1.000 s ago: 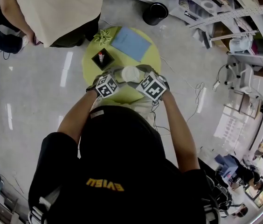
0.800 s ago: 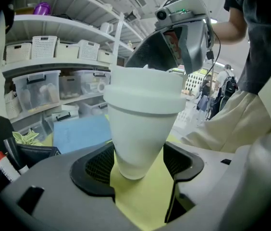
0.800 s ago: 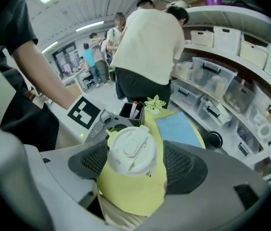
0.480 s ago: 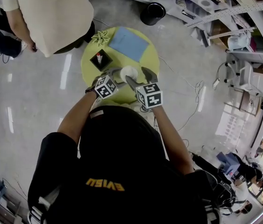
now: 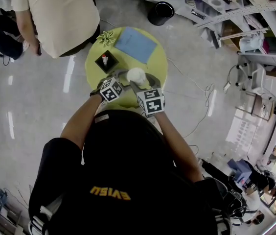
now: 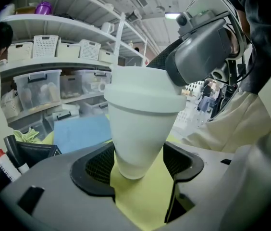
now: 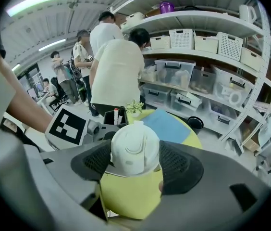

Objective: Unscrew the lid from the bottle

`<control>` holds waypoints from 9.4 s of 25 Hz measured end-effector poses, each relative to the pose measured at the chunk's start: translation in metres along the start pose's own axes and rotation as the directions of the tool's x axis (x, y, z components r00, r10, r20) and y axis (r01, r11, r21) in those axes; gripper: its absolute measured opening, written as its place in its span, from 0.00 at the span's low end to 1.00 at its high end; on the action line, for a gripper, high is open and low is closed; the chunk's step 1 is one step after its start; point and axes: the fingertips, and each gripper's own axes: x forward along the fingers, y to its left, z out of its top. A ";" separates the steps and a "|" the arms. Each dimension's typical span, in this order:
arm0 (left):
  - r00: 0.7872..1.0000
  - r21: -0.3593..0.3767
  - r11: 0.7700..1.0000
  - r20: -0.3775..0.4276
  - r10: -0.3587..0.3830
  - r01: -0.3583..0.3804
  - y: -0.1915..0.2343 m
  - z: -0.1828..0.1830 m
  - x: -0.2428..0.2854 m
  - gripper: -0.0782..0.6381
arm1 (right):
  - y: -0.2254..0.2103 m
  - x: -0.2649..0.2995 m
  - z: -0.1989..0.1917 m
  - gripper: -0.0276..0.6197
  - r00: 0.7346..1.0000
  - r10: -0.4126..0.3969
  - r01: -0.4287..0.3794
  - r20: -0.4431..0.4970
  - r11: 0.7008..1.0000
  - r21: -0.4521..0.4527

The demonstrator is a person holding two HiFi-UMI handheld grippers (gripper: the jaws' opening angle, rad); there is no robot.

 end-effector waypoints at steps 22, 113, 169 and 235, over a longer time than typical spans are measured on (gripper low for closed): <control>1.000 0.011 1.000 0.003 -0.013 0.013 0.003 0.000 0.001 0.57 | 0.008 -0.001 0.004 0.52 0.874 0.370 -0.486 -0.315 0.665 -0.567; 1.000 -0.056 0.998 -0.004 0.011 -0.011 0.005 -0.009 0.009 0.55 | 0.000 -0.022 -0.012 0.63 0.994 -0.030 0.031 0.101 1.000 -0.006; 0.998 0.001 1.000 -0.068 0.013 -0.013 0.005 -0.016 0.012 0.53 | 0.001 -0.003 -0.001 0.69 0.960 0.276 -0.263 0.044 0.945 -0.192; 0.990 -0.181 0.974 -0.058 0.131 -0.140 0.007 -0.022 -0.069 0.47 | -0.023 -0.052 0.033 0.67 0.938 0.123 -0.137 0.324 0.990 0.022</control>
